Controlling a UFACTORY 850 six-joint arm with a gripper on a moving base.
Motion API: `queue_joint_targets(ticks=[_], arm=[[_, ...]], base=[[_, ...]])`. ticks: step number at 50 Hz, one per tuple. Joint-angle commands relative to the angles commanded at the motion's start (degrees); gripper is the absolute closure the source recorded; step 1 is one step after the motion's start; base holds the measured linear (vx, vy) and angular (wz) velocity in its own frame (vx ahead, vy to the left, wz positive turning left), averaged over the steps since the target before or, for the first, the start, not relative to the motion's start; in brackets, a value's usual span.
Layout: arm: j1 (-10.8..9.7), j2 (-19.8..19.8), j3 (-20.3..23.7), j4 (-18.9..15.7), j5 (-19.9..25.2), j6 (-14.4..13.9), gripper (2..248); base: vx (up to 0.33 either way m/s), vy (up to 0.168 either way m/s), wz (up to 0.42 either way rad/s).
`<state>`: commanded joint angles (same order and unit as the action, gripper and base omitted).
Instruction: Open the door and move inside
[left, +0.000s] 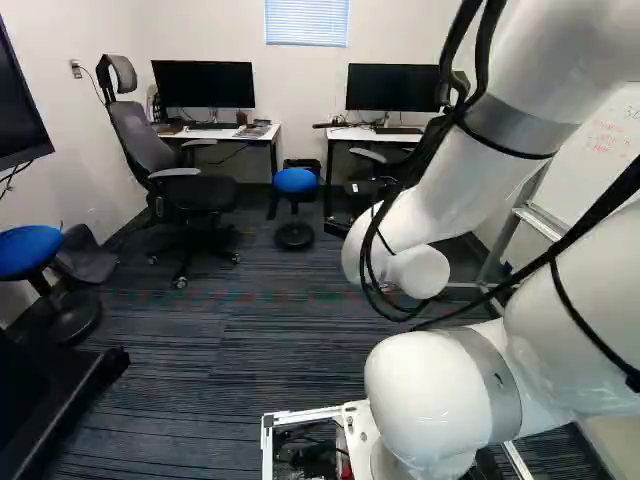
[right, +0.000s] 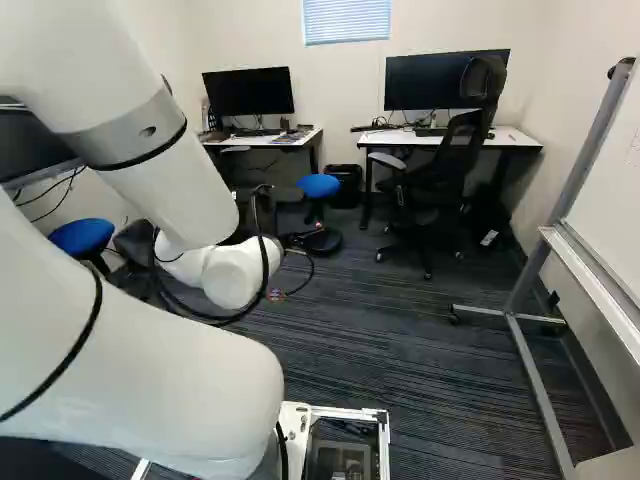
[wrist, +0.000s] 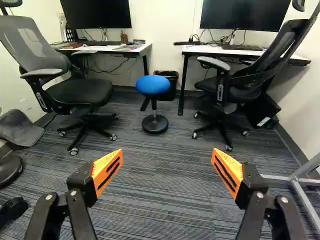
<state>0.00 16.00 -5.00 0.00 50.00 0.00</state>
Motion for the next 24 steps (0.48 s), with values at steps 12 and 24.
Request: queue_joint_targets(ticks=[12,24], arm=[[0.0,0.0,0.0,0.0,0.0,0.0,3],[0.0,0.0,0.0,0.0,0.0,0.0,3]], base=[[-0.013,0.0,0.001],[0.0,0.0,0.0]])
